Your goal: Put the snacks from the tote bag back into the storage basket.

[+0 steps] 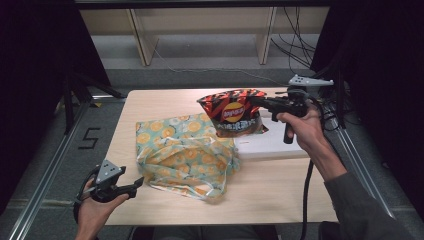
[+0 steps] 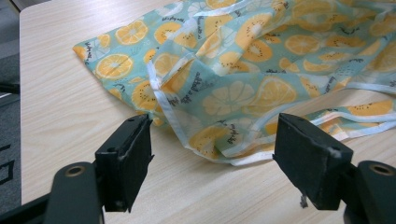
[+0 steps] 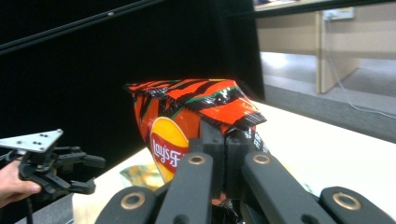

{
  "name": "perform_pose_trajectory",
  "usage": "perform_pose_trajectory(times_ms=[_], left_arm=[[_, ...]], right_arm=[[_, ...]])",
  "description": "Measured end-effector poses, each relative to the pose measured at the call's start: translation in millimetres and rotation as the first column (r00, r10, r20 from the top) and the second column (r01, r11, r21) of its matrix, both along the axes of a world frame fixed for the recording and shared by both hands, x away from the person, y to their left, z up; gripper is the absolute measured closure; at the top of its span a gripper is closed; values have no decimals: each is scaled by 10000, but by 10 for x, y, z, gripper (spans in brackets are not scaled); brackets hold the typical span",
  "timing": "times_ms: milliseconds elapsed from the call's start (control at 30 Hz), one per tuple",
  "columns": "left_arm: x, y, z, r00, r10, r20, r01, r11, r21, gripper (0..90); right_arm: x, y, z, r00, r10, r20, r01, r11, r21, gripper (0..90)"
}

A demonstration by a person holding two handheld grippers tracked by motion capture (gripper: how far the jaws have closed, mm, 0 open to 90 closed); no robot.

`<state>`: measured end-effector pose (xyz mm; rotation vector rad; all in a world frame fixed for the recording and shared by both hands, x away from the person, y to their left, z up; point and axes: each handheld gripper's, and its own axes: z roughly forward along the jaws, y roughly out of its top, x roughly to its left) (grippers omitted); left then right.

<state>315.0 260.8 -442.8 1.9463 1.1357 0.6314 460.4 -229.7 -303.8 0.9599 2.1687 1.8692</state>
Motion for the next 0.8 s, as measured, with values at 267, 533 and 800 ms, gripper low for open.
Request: perform_pose_trajectory(times_ms=[267,533,800], left_arm=[[8,16,2,9999,-102,-46,103,9998,173,269],[17,13,-10,9999,-121,-50,121,9999,78,269],[15,12,-18,9999,-31,-101,32,10000,23,269]], right_arm=[[-29,-389,-246,9965,-668,-511,673,9977,84,900],[-47,-678,-431,9915,-992,-845,1017,9945,264,900],[5,-758,-561,9874,-1056,-1183,1096,9936,281,900]])
